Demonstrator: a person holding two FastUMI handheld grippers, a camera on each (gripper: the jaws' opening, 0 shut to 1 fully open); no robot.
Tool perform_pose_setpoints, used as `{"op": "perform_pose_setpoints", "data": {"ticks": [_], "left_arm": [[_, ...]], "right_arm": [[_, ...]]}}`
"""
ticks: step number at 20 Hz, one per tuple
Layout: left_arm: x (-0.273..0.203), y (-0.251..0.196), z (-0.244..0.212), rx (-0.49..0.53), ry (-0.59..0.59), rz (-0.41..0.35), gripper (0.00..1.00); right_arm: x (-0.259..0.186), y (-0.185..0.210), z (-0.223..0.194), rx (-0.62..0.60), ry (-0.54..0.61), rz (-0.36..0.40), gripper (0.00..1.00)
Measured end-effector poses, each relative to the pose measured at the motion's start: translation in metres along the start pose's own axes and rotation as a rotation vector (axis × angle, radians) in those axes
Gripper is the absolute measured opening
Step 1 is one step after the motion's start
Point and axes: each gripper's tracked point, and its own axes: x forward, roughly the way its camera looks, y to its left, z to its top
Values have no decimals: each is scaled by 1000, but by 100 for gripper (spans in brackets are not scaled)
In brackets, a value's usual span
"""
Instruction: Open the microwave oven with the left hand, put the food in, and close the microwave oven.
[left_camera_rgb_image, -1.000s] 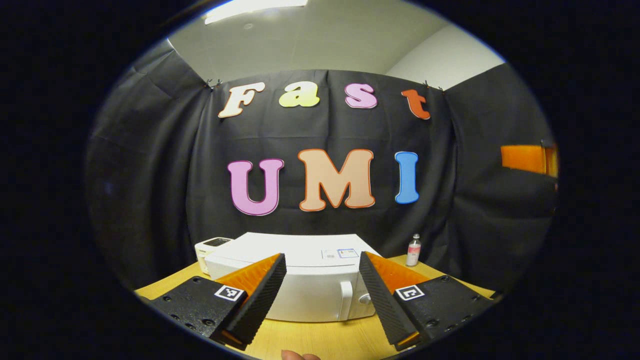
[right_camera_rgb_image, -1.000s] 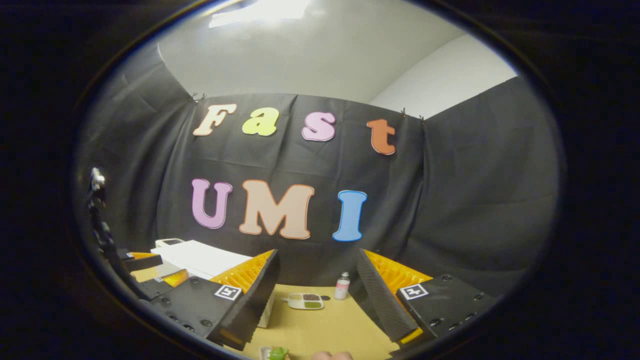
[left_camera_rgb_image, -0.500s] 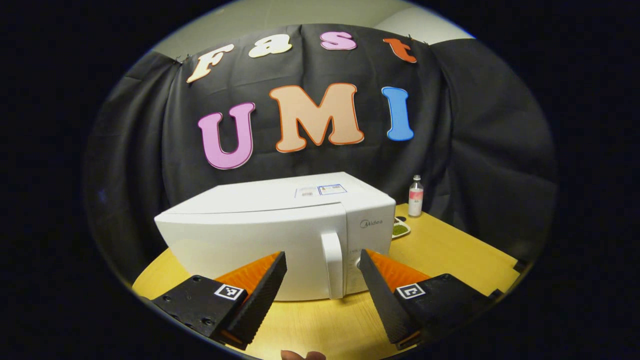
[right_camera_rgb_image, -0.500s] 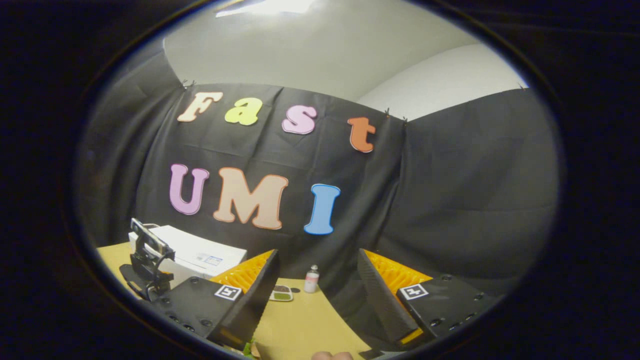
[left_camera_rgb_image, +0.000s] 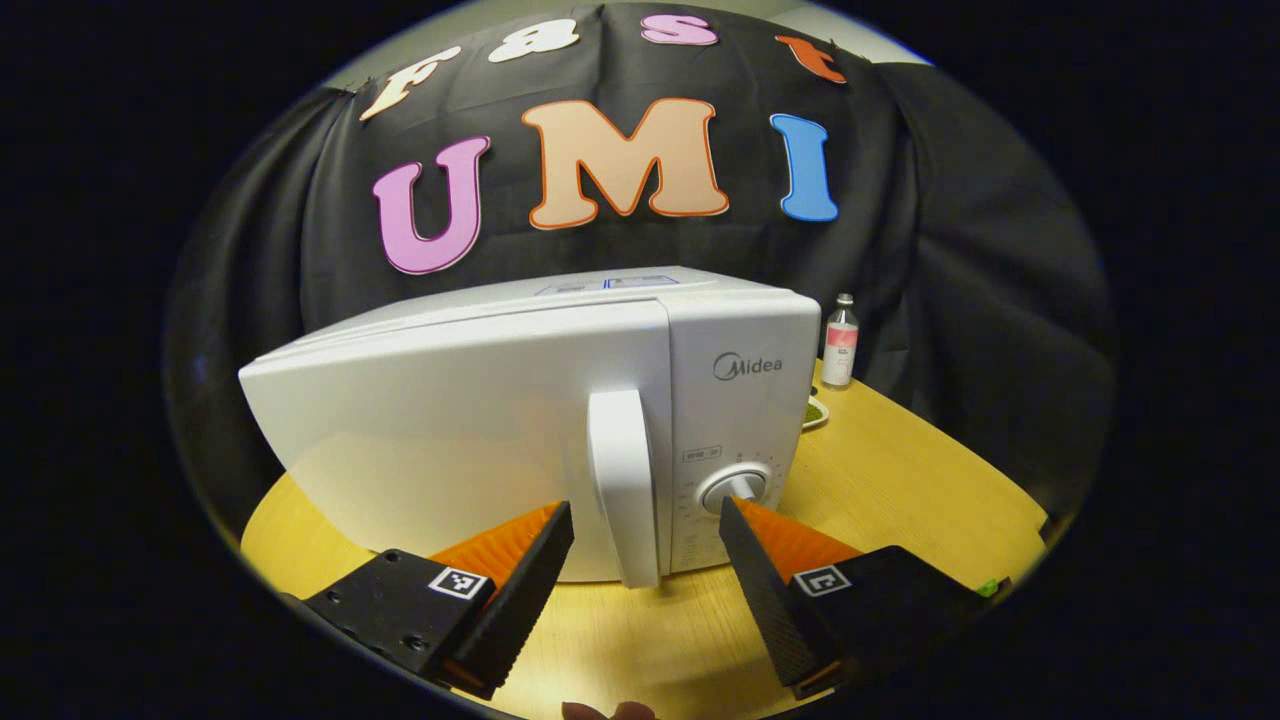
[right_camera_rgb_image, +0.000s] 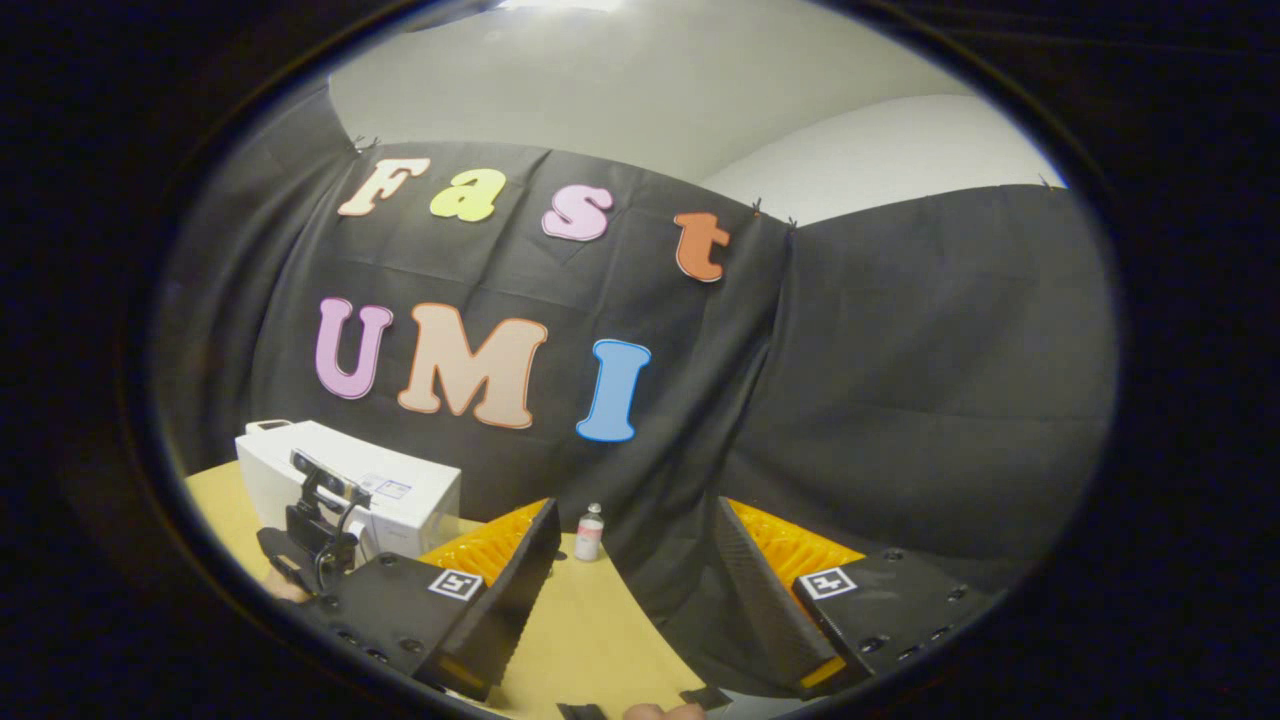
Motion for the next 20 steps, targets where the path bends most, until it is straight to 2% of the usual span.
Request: {"op": "perform_pose_setpoints", "data": {"ticks": [4,7,9,12,17,20], "left_arm": [[5,4,0,-29,1,17,95],[12,14,-4,-1,29,67,52],[12,11,2,-60,-11,49,22],[11,8,0,-102,-20,10,15],[7,7,-4,-67,3,-1,2],[5,5,-4,-26,3,-36,1]], "right_arm": [[1,-2,7,-28,-23,7,97],[2,-3,5,-15,-19,8,97],[1,-5,2,9,-15,8,97],[3,-3,4,20,-21,13,97],[-1,11,6,51,-33,50,98],[-4,17,10,44,-48,67,97]]}}
